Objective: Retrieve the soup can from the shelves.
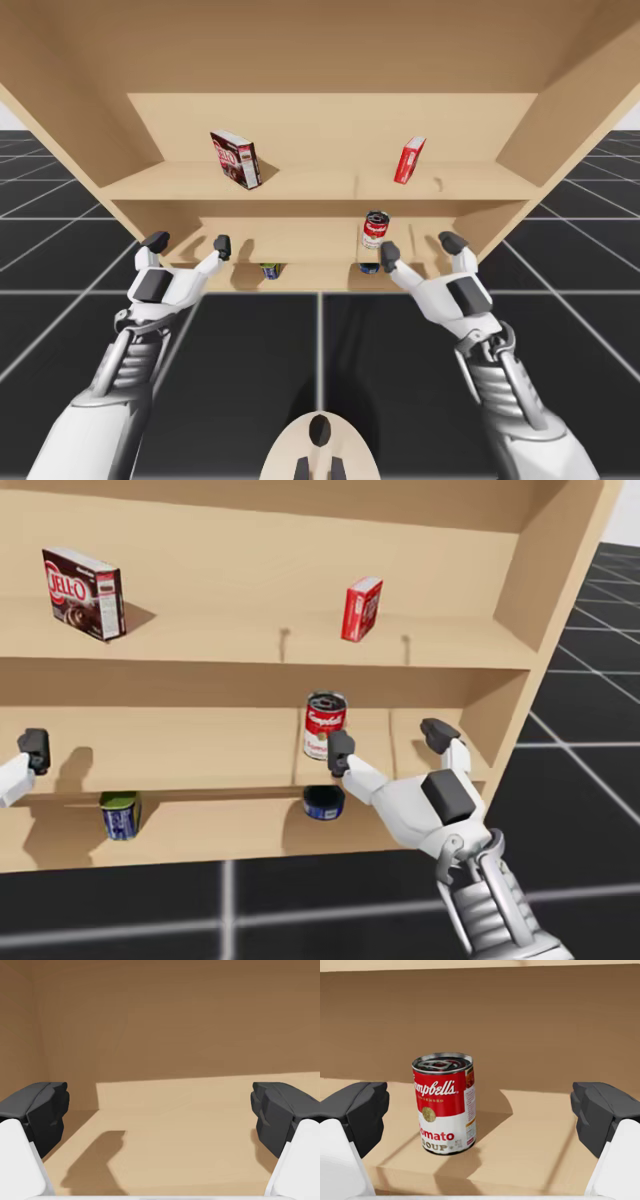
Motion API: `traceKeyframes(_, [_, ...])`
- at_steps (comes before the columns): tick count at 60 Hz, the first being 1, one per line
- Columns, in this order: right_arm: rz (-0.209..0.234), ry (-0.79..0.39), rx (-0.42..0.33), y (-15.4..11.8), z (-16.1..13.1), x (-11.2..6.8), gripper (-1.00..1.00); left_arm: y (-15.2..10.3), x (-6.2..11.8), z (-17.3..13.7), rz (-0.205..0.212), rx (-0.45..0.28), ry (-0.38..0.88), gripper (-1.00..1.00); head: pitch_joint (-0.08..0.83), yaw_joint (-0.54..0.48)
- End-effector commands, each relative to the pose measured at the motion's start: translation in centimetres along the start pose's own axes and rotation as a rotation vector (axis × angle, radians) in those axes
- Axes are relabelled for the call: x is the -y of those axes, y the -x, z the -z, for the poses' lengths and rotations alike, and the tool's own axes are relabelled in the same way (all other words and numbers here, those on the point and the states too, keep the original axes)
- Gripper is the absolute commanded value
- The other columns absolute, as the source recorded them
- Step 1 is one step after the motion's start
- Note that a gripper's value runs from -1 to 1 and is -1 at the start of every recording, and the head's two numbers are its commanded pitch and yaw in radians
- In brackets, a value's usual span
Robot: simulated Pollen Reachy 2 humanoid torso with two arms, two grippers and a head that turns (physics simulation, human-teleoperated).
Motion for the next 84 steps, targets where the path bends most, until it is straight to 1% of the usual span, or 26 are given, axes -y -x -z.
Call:
traceKeyframes(1, [0.092, -0.065, -0.05, -1.1, -0.8, -1.4, -1.0, 0.0, -0.1, 0.1, -0.006, -0.006, -0.005, -1.0, 0.411, -0.19])
traceKeyframes(3, [0.1, -0.063, -0.07, -1.2, -0.8, -1.6, -1.0, 0.0, -0.1, 0.1, -0.007, -0.007, -0.006, -1.0, 0.413, -0.19])
traceKeyframes(6, [0.098, -0.064, -0.078, -1.2, -0.7, -2.3, -1.0, 0.1, -0.1, 0.1, -0.008, -0.009, -0.004, -1.0, 0.414, -0.19])
traceKeyframes(8, [0.097, -0.069, -0.099, -1.2, -0.6, -2.8, -1.0, 0.1, 0.0, 0.1, -0.009, -0.009, -0.003, -1.0, 0.414, -0.18])
traceKeyframes(14, [0.059, -0.07, -0.113, -1.0, -0.3, -4.1, -1.0, 0.0, -0.1, 0.1, -0.012, -0.007, 0.001, -1.0, 0.411, -0.18])
traceKeyframes(19, [0.07, -0.061, -0.126, -0.8, 0.5, -4.6, -1.0, 0.0, -0.1, 0.1, -0.016, -0.001, 0.012, -1.0, 0.41, -0.19])
traceKeyframes(21, [0.086, -0.051, -0.134, -0.6, 1.1, -4.6, -1.0, -0.1, 0.1, 0.0, -0.008, 0.004, 0.024, -1.0, 0.409, -0.19])
traceKeyframes(24, [0.125, -0.044, -0.153, -0.4, 2.0, -4.5, -1.0, -0.1, 0.3, -0.1, -0.009, 0.005, 0.034, -1.0, 0.41, -0.19])
traceKeyframes(30, [0.132, -0.039, -0.168, 0.3, 4.0, -4.5, -1.0, -0.2, 0.5, -0.2, -0.009, 0.004, 0.043, -1.0, 0.41, -0.19])
traceKeyframes(39, [0.111, -0.041, -0.182, 1.3, 6.0, -5.1, -1.0, -0.3, 0.6, -0.3, -0.015, 0.005, 0.048, -1.0, 0.412, -0.18])
traceKeyframes(49, [0.074, -0.043, -0.196, 2.4, 8.3, -5.9, -1.0, -0.3, 0.8, -0.3, -0.017, 0.008, 0.054, -1.0, 0.416, -0.18])
traceKeyframes(51, [0.056, -0.032, -0.194, 2.7, 9.0, -5.9, -1.0, -0.3, 0.9, -0.3, -0.017, 0.008, 0.056, -1.0, 0.416, -0.18])
traceKeyframes(53, [0.06, -0.033, -0.2, 2.8, 9.3, -5.9, -1.0, -0.3, 0.9, -0.3, -0.017, 0.008, 0.057, -1.0, 0.416, -0.18])
traceKeyframes(55, [0.047, -0.024, -0.197, 3.0, 9.9, -5.8, -1.0, -0.3, 1.0, -0.3, -0.016, 0.008, 0.058, -1.0, 0.416, -0.17])
traceKeyframes(59, [0.04, -0.005, -0.209, 3.3, 10.5, -5.5, -1.0, -0.3, 1.0, -0.4, -0.015, 0.007, 0.06, -1.0, 0.418, -0.17])
traceKeyframes(61, [0.049, -0.005, -0.221, 3.6, 10.8, -5.4, -1.0, -0.3, 1.1, -0.4, -0.015, 0.007, 0.061, -1.0, 0.42, -0.17])
traceKeyframes(63, [0.038, -0.007, -0.22, 3.8, 10.9, -5.4, -1.0, -0.3, 1.1, -0.4, -0.015, 0.007, 0.061, -1.0, 0.421, -0.17])
traceKeyframes(64, [0.024, 0.006, -0.215, 4.0, 10.9, -5.3, -0.73, -0.3, 1.1, -0.4, -0.014, 0.007, 0.061, -1.0, 0.421, -0.17])
traceKeyframes(65, [0.027, -0.001, -0.22, 4.0, 10.9, -5.3, -0.52, -0.3, 1.1, -0.4, -0.014, 0.007, 0.061, -1.0, 0.421, -0.17])
traceKeyframes(66, [0.03, -0.004, -0.223, 4.1, 10.9, -5.3, -0.09, -0.3, 1.1, -0.4, -0.014, 0.007, 0.062, -1.0, 0.421, -0.17])
traceKeyframes(67, [0.035, -0.006, -0.218, 4.2, 10.7, -5.3, 0.16, -0.3, 1.1, -0.4, -0.014, 0.007, 0.062, -1.0, 0.421, -0.17])
traceKeyframes(68, [0.059, -0.026, -0.208, 4.3, 10.6, -5.2, 0.94, -0.3, 1.1, -0.4, -0.014, 0.007, 0.062, -1.0, 0.422, -0.17])
traceKeyframes(69, [0.063, -0.008, -0.215, 4.3, 10.6, -5.2, 1.0, -0.3, 1.1, -0.4, -0.013, 0.007, 0.062, -1.0, 0.422, -0.17])
traceKeyframes(71, [0.057, -0.007, -0.213, 4.4, 10.6, -5.2, 1.0, -0.2, 1.1, -0.4, -0.013, 0.007, 0.062, -1.0, 0.422, -0.17])
traceKeyframes(74, [0.073, -0.017, -0.213, 4.4, 10.3, -5.1, 1.0, -0.2, 1.1, -0.4, -0.013, 0.007, 0.063, -1.0, 0.424, -0.17])
traceKeyframes(84, [0.054, -0.003, -0.203, 3.9, 9.6, -5.1, 1.0, -0.2, 1.2, -0.5, -0.013, 0.008, 0.061, -1.0, 0.424, -0.17])
